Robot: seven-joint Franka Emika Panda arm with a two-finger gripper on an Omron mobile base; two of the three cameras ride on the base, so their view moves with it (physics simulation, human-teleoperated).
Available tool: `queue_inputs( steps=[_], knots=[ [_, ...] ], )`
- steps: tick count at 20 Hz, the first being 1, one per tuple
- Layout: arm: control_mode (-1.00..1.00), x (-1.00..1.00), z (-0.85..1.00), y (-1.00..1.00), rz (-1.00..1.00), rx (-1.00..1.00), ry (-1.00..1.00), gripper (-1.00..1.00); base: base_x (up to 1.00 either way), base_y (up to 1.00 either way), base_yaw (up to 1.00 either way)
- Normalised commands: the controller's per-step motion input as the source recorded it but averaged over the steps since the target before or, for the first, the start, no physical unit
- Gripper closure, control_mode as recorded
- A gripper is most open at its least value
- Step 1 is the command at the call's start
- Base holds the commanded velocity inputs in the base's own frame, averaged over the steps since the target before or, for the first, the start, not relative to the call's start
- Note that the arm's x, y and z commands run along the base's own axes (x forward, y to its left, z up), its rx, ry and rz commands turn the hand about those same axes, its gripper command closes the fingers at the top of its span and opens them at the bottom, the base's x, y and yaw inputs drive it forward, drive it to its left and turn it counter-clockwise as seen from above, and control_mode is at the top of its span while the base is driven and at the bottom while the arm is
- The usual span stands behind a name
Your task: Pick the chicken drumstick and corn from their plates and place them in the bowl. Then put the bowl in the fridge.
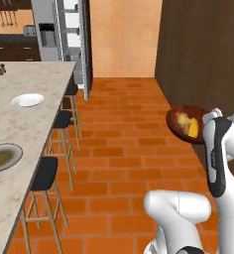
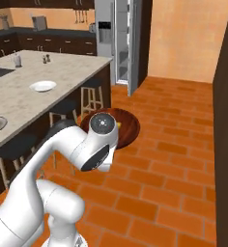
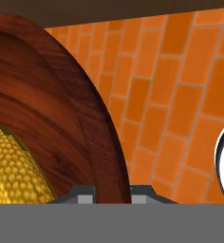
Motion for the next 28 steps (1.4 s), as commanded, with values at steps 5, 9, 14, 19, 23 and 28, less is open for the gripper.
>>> queue_inputs(
  steps=[5, 9, 14, 19, 23, 28],
  knots=[
    [1.00, 0.00, 0.00, 0.00, 0.00, 0.00, 0.00, 1.00, -1.00, 0.47, -0.08],
    [1.00, 0.00, 0.00, 0.00, 0.00, 0.00, 0.00, 1.00, -0.47, 1.00, -0.06],
    [1.00, 0.00, 0.00, 0.00, 0.00, 0.00, 0.00, 1.00, -0.20, 1.00, 0.00],
    [1.00, 0.00, 0.00, 0.00, 0.00, 0.00, 0.00, 1.00, -0.96, 1.00, 0.00],
    [1.00, 0.00, 0.00, 0.00, 0.00, 0.00, 0.00, 1.00, -0.43, 1.00, -0.01],
    [1.00, 0.00, 0.00, 0.00, 0.00, 0.00, 0.00, 1.00, 0.00, 1.00, 0.00]
  ],
)
